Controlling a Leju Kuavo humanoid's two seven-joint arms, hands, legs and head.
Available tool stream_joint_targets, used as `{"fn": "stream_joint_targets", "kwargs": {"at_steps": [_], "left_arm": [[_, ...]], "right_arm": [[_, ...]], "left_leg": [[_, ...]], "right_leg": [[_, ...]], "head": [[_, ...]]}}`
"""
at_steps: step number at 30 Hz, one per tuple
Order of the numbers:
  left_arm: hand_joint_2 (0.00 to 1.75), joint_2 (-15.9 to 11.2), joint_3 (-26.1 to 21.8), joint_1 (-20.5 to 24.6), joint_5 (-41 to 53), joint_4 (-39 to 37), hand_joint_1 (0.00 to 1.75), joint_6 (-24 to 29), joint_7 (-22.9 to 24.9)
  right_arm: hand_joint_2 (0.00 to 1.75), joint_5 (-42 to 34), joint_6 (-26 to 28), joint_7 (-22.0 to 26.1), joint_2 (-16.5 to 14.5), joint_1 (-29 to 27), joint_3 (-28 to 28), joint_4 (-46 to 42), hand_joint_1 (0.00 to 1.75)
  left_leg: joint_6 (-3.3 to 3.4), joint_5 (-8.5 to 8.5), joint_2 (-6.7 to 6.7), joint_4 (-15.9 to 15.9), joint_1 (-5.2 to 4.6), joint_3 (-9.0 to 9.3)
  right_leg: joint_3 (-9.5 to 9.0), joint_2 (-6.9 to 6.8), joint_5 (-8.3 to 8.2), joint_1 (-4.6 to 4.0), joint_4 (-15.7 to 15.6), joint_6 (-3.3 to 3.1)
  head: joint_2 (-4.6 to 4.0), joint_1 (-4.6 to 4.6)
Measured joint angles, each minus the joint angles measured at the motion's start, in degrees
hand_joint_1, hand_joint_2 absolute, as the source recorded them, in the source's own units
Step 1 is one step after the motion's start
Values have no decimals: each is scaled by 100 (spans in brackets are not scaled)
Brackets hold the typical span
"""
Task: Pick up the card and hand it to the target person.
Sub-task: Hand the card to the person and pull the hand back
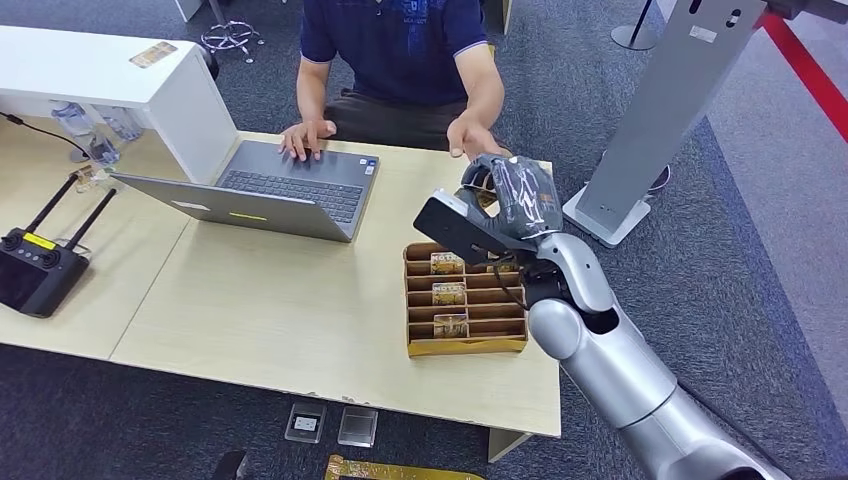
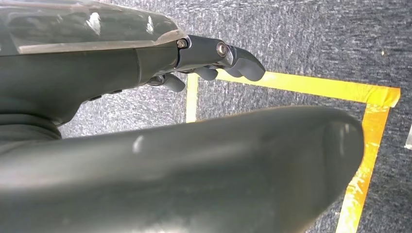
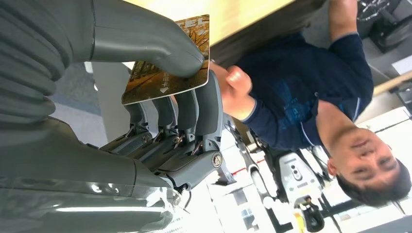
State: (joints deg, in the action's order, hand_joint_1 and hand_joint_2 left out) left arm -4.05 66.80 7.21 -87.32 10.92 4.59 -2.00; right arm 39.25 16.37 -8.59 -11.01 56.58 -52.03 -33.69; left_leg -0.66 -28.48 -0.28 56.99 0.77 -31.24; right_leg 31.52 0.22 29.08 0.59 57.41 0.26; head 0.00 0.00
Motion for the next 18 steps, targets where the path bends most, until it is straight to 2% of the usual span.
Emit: {"fn": "stream_joint_targets", "kwargs": {"at_steps": [7, 16, 18], "left_arm": [[0, -11, -43, -60, -101, 1, 0, 9, -34], [0, -18, -50, -55, -143, -2, 0, 19, -24], [0, -14, -20, -54, -123, 4, 0, -10, -16]], "right_arm": [[175, 153, 168, 70, -217, 47, -157, 756, 133], [175, 129, 198, 83, -144, -25, -128, 839, 133], [175, 124, 197, 82, -116, -48, -120, 839, 66]], "left_leg": [[2, -3, -20, 1, 2, -2], [3, 3, -35, -1, 3, -9], [3, 1, -38, 4, 3, -14]], "right_leg": [[-8, -19, 8, -1, -1, 3], [-8, -36, 7, -4, -7, 2], [-3, -39, 10, -4, -3, 3]], "head": [[0, 0], [0, 0], [0, 0]]}}
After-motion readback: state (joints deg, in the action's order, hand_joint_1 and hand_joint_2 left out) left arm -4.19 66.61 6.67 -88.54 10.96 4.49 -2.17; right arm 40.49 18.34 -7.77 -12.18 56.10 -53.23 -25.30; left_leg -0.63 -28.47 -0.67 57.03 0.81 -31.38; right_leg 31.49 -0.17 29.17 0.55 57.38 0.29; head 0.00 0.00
